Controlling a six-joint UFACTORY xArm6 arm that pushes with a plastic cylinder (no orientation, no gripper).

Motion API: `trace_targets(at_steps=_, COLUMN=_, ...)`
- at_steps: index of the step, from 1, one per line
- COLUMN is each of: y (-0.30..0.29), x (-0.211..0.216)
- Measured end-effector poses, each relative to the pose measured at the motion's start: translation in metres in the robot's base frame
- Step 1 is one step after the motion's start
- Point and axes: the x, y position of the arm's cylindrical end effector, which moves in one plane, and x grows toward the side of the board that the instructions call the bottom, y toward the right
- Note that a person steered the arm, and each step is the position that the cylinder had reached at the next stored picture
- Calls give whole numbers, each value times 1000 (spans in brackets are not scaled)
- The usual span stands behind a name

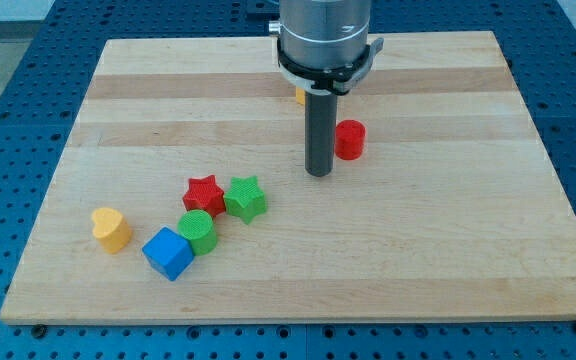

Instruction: Push the red circle right to the yellow hexagon

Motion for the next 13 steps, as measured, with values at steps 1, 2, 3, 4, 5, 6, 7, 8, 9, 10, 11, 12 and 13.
trace_targets(at_steps=1, y=21, x=-15)
trace_targets(at_steps=2, y=30, x=-63)
trace_targets(at_steps=3, y=30, x=-82)
trace_targets(at_steps=4, y=37, x=-59)
trace_targets(at_steps=5, y=67, x=-20)
trace_targets(at_steps=6, y=89, x=-24)
trace_targets(at_steps=7, y=89, x=-60)
trace_targets(at_steps=8, y=78, x=-93)
trace_targets(at_steps=9, y=47, x=-115)
trace_targets(at_steps=10, y=45, x=-119)
trace_targets(at_steps=11, y=83, x=-110)
trace_targets(at_steps=12, y=75, x=-79)
trace_targets(at_steps=13, y=-16, x=-58)
